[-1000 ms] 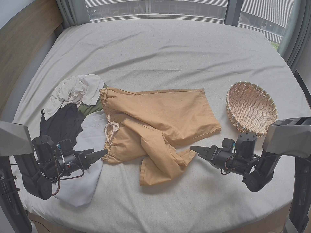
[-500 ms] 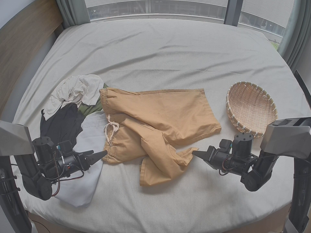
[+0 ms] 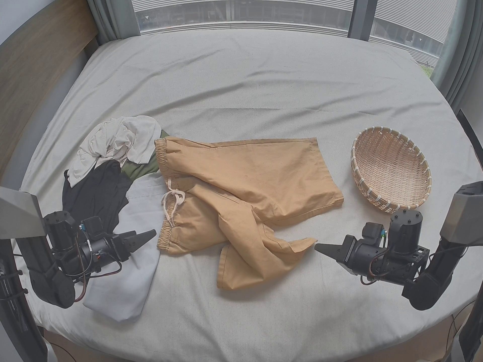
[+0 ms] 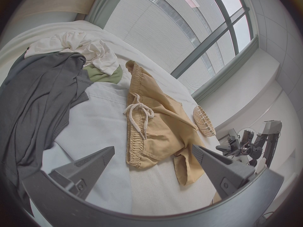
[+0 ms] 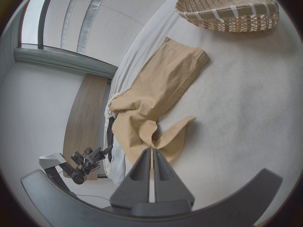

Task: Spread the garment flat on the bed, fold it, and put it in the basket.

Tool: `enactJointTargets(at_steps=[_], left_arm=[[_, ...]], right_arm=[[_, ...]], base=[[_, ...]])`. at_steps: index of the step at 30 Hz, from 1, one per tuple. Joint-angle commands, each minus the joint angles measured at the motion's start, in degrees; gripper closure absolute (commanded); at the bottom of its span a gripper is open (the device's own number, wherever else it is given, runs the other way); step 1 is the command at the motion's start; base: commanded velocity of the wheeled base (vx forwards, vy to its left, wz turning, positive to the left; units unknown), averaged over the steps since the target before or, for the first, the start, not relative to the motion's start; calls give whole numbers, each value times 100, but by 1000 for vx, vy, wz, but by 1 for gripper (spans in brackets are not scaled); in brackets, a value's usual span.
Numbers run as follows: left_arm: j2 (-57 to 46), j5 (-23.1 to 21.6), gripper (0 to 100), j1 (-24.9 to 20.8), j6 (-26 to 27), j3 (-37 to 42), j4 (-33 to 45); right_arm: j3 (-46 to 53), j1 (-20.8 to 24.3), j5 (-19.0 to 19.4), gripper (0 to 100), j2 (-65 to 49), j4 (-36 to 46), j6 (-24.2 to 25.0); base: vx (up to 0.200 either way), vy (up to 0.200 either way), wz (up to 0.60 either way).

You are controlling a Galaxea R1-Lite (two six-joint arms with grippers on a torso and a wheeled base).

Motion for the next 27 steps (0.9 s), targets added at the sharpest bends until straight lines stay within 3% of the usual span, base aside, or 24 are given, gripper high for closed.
enactJointTargets(at_steps=[1, 5, 9, 10, 14, 16, 22, 24, 27], left_arm=[[-14, -5, 0, 71, -3, -33, -1], [-14, -5, 0, 62, -3, -15, -1], [-14, -5, 0, 27, 6, 29, -10], [-14, -5, 0, 9, 6, 55, -10], [-5, -14, 0, -87, 6, 108, -10], [-5, -14, 0, -105, 6, 99, -10], [-14, -5, 0, -140, -3, 64, -10], [-5, -5, 0, -140, -3, 64, -10], [4, -5, 0, -140, -3, 55, -1]], right_arm=[[106, 107, 7, 100, -571, 326, 3], [27, 28, -10, 100, -554, 326, -94], [-87, -245, -37, 100, -97, 352, -753], [-79, -289, -63, 0, 70, 334, -990], [36, -535, -45, 0, 659, -96, -2379], [36, -728, 43, 0, 1019, -685, -3117], [-44, -719, 157, 0, 1353, -1195, -3319], [-290, -772, 526, 0, 1520, -1221, -3609], [-325, -772, 702, 0, 1564, -1221, -3785]], base=[[0, 0, 0], [0, 0, 0], [0, 0, 0], [0, 0, 0], [0, 0, 0], [0, 0, 0], [0, 0, 0], [0, 0, 0], [0, 0, 0]])
